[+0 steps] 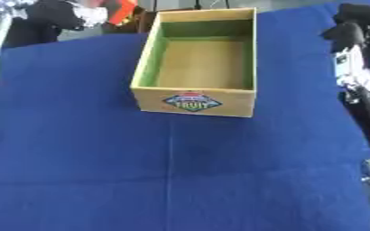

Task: Pick up objects on the table and place them in the box.

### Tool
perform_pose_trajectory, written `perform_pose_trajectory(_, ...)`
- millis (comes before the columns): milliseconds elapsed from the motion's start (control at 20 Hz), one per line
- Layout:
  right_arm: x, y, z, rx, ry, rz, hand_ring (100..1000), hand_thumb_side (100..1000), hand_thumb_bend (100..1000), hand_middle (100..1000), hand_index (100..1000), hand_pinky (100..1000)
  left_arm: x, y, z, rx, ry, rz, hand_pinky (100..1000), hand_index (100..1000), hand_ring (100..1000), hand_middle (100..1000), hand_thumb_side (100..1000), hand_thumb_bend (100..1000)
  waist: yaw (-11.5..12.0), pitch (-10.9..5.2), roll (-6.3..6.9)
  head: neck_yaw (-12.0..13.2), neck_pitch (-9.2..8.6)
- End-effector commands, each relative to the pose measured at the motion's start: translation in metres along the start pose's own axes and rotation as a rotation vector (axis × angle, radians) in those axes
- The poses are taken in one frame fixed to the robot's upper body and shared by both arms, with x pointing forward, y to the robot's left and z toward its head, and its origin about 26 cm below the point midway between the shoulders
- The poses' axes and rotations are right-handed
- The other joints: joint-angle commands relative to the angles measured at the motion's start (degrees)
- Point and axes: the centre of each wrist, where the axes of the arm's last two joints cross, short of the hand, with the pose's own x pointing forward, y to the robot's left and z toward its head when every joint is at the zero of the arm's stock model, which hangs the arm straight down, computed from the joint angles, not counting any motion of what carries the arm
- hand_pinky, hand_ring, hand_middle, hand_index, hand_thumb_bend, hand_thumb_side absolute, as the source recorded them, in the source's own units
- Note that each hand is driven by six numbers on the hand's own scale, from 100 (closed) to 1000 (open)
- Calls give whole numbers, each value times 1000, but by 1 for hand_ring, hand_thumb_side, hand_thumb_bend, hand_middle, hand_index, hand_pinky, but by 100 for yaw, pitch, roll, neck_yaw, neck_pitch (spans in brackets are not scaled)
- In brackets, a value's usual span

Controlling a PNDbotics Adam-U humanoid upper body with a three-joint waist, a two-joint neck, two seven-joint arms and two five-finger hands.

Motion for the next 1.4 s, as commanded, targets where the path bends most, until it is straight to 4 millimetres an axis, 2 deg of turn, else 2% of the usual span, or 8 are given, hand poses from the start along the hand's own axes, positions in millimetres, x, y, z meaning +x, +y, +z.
perform_pose_trajectory(50, 9, 1, -6, -9, -41, -21, 876, 574, 100, 585, 804, 950, 2, 7, -8, 57, -5, -47, 397, 480, 378, 260, 719, 100, -37, -94, -40, 114, -102)
perform_pose_trajectory(500, 11, 5, -9, -16, -55, -41, 877, 572, 100, 586, 804, 951, 9, -27, -22, 108, -70, -1, 379, 471, 368, 250, 703, 100, -200, -25, -30, 207, -130)
perform_pose_trajectory(950, 14, 7, -13, -14, -75, -58, 877, 570, 100, 585, 803, 956, 1, -70, -23, 125, -105, 69, 377, 472, 373, 248, 700, 100, -335, 68, 8, 282, -202)
perform_pose_trajectory(1300, 15, 8, -14, -8, -83, -60, 877, 570, 100, 585, 803, 960, -5, -95, -21, 113, -128, 41, 384, 485, 382, 255, 710, 101, -436, 115, 46, 330, -256)
perform_pose_trajectory(1400, 16, 9, -15, -7, -86, -62, 877, 571, 100, 585, 803, 961, -7, -100, -20, 118, -142, 45, 384, 486, 382, 257, 708, 125, -475, 128, 59, 349, -281)
